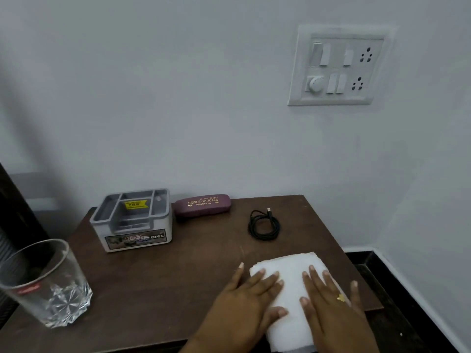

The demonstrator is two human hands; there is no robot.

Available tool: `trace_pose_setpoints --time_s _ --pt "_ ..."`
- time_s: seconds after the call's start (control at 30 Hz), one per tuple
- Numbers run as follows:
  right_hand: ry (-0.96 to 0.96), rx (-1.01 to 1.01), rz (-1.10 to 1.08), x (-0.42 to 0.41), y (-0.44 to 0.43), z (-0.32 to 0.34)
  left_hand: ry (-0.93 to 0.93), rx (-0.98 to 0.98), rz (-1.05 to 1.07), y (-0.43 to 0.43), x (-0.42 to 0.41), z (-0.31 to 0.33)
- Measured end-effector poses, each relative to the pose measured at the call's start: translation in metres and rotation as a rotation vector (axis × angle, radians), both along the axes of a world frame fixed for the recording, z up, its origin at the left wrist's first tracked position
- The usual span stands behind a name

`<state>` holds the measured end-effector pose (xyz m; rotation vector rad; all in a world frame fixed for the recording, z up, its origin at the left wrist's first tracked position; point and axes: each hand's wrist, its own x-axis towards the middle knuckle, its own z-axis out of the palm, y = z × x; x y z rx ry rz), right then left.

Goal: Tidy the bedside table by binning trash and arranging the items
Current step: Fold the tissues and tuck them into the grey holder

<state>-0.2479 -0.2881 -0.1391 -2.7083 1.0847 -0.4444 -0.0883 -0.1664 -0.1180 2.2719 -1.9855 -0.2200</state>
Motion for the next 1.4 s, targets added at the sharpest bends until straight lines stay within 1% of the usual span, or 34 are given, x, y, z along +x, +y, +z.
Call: trace_pose_setpoints --time_s 0.1,0.17,0.3,0.37,0.43,0.5,0.67,0.73,0.8,0.83,0.9,0.97,1.0,1.07,1.2,1.27,1.4 --pt "0.008 -0.025 0.023 0.028 0.020 0.002 -0.008 0.042 0.072 0.019 0.021 0.007" --pt "0.048 -0.034 0.039 0.047 0.037 0.004 -0.016 0.020 0.128 0.034 0.034 0.009" --pt "0.050 -0.070 0.040 0.085 0.063 0.004 -0.042 -0.052 0.283 0.064 0.061 0.011" --pt "0.061 -0.062 0.042 0.103 0.073 0.004 -0.040 -0.100 0.348 0.075 0.071 0.013" --pt "0.070 -0.051 0.054 0.118 0.082 0.006 0.011 -0.270 0.367 0.081 0.083 0.005" --pt "0.088 -0.027 0.068 0.129 0.089 0.008 0.042 -0.315 0.403 0.087 0.092 -0.001" --pt "0.136 0.041 0.104 0.145 0.099 0.009 0.012 -0.279 0.461 0.091 0.099 0.001" --pt "0.075 0.071 0.105 0.142 0.101 0.011 -0.008 -0.274 0.483 0.088 0.097 0.001" --pt "-0.031 0.112 0.122 0.131 0.095 0.020 -0.023 -0.323 0.519 0.080 0.091 0.008" --pt "-0.128 0.129 0.124 0.126 0.089 0.023 0.004 -0.354 0.531 0.072 0.086 0.014" --pt "-0.313 0.214 0.058 0.114 0.069 0.029 0.129 -0.411 0.531 0.050 0.071 0.028" --pt "-0.405 0.297 -0.034 0.100 0.041 0.028 0.324 -0.436 0.504 0.019 0.059 0.039" --pt "-0.398 0.298 -0.086 0.095 0.026 0.028 0.401 -0.413 0.475 0.001 0.055 0.040" --pt "-0.304 0.242 -0.127 0.091 0.001 0.026 0.464 -0.337 0.435 -0.037 0.050 0.035" --pt "-0.146 0.163 -0.060 0.096 -0.032 0.020 0.446 -0.192 0.472 -0.091 0.055 0.018" --pt "-0.130 0.132 -0.034 0.097 -0.042 0.019 0.419 -0.182 0.502 -0.102 0.056 0.015" --pt "-0.176 0.125 -0.025 0.097 -0.053 0.018 0.350 -0.199 0.511 -0.110 0.049 0.017"
